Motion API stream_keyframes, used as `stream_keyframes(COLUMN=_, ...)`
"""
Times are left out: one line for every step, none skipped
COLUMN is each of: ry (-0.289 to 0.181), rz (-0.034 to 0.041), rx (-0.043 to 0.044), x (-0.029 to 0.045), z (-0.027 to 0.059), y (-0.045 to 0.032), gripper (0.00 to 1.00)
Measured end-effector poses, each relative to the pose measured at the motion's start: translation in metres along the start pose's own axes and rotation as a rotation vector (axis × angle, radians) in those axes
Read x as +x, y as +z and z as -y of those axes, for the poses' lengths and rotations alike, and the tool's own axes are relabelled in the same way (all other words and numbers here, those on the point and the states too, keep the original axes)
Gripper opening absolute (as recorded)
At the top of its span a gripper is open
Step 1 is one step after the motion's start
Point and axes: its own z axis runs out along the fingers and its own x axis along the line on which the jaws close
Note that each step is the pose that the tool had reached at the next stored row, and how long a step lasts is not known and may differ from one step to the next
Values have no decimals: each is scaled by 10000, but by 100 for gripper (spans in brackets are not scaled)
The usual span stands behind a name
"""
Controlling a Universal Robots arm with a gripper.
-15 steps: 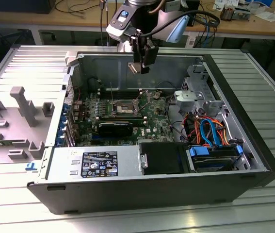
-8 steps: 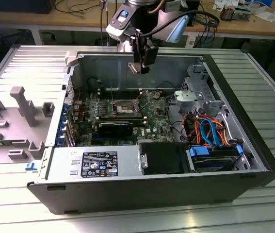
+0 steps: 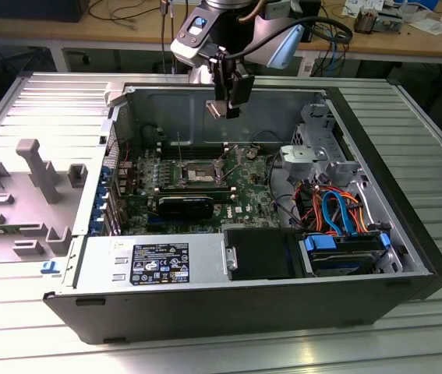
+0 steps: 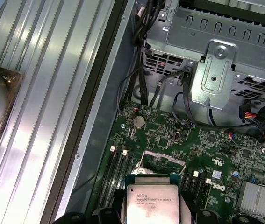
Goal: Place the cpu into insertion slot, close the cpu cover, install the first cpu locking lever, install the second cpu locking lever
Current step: 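Place the cpu into insertion slot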
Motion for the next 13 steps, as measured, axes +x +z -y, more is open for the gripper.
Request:
stream_keyframes(ry=14, rz=1, rx=-1, x=0, z=0, y=0, gripper=54)
stream_keyframes(ry=58, rz=4, rx=-1, x=0, z=0, y=0, gripper=54)
stream_keyframes(ry=125, rz=9, rx=-2, x=0, z=0, y=1, gripper=54)
stream_keyframes(ry=233, rz=17, rx=-3, x=0, z=0, y=1, gripper=54)
stream_keyframes(ry=308, rz=23, rx=-3, x=0, z=0, y=1, gripper=54)
stream_keyframes(ry=366, rz=27, rx=-3, x=0, z=0, y=1, gripper=54)
stream_keyframes(ry=487, rz=35, rx=-5, x=-1, z=0, y=2, gripper=54)
stream_keyframes(ry=597, rz=43, rx=-7, x=-1, z=1, y=2, gripper=54)
stream_keyframes(ry=710, rz=51, rx=-8, x=-1, z=1, y=2, gripper=54)
stream_keyframes(ry=753, rz=54, rx=-9, x=-2, z=1, y=2, gripper=54)
stream_keyframes(ry=790, rz=57, rx=-9, x=-2, z=1, y=2, gripper=54)
stream_keyframes(ry=906, rz=66, rx=-10, x=-2, z=1, y=2, gripper=54)
stream_keyframes(ry=936, rz=67, rx=-10, x=-2, z=1, y=2, gripper=54)
